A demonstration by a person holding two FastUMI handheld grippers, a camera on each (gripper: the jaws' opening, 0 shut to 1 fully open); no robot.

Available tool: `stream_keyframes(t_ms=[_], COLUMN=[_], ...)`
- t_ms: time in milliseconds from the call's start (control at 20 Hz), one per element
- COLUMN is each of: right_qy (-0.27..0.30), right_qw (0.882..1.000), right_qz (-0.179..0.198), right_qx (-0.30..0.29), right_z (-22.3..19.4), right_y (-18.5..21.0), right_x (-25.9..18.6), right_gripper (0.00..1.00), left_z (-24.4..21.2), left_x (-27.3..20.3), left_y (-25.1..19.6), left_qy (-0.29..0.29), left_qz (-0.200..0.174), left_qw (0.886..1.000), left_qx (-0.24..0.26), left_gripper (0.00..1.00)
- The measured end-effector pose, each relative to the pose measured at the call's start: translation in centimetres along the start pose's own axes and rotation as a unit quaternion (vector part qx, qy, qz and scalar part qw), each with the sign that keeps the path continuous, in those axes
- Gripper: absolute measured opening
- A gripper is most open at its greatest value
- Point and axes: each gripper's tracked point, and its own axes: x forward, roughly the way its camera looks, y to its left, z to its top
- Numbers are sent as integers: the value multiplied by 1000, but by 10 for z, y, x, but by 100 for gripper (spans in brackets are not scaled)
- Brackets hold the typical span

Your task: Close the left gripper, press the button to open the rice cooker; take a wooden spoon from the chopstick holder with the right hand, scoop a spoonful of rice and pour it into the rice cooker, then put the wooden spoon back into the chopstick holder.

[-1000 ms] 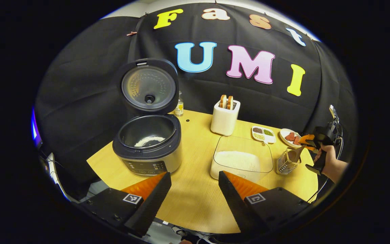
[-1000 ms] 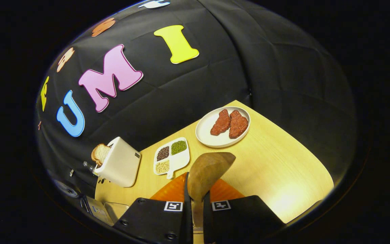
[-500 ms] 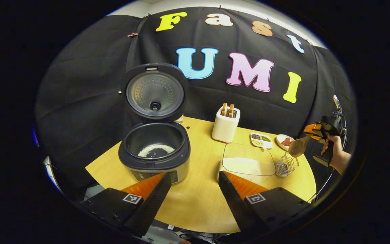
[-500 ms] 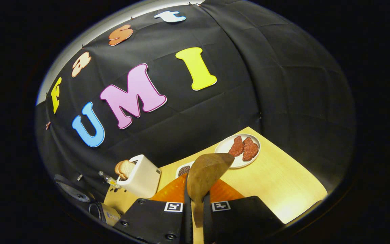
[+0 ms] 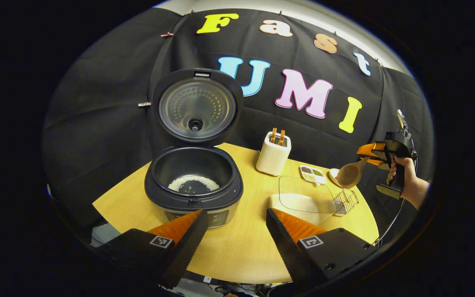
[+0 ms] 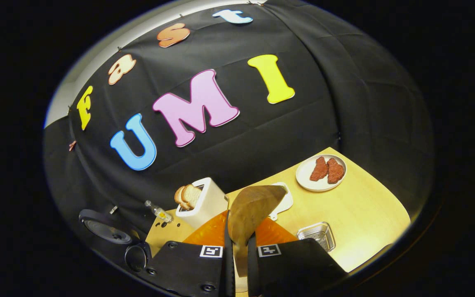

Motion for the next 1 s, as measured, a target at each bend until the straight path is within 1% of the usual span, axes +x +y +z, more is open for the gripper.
stream_keyframes(t_ms=[200, 250, 400, 550, 650, 750, 850, 1000], right_qy=[11, 18, 39, 42, 47, 69, 71, 66], right_qw=[999, 998, 997, 995, 992, 987, 987, 987], right_qz=[14, 14, 6, -2, -6, -14, -5, -13], right_qx=[-47, -50, -61, -89, -115, -148, -147, -143], right_z=[-38, -51, -85, -110, -130, -161, -181, -184], right_y=[33, 37, 41, 42, 38, 30, 37, 42], right_x=[9, 15, 34, 46, 52, 56, 59, 61], right_gripper=[16, 16, 16, 16, 16, 16, 17, 16], left_z=[-3, -6, -13, -19, -24, -26, -27, -27], left_x=[8, 11, 20, 25, 25, 25, 27, 26], left_y=[15, 19, 31, 41, 46, 48, 48, 47], left_qy=[4, 7, 21, 27, 31, 31, 34, 32], left_qz=[-30, -38, -53, -56, -58, -61, -63, -63], left_qw=[1000, 999, 997, 996, 996, 997, 997, 997], left_qx=[6, -3, -53, -68, -59, -41, -19, -4], left_gripper=[96, 95, 95, 96, 96, 95, 96, 95])
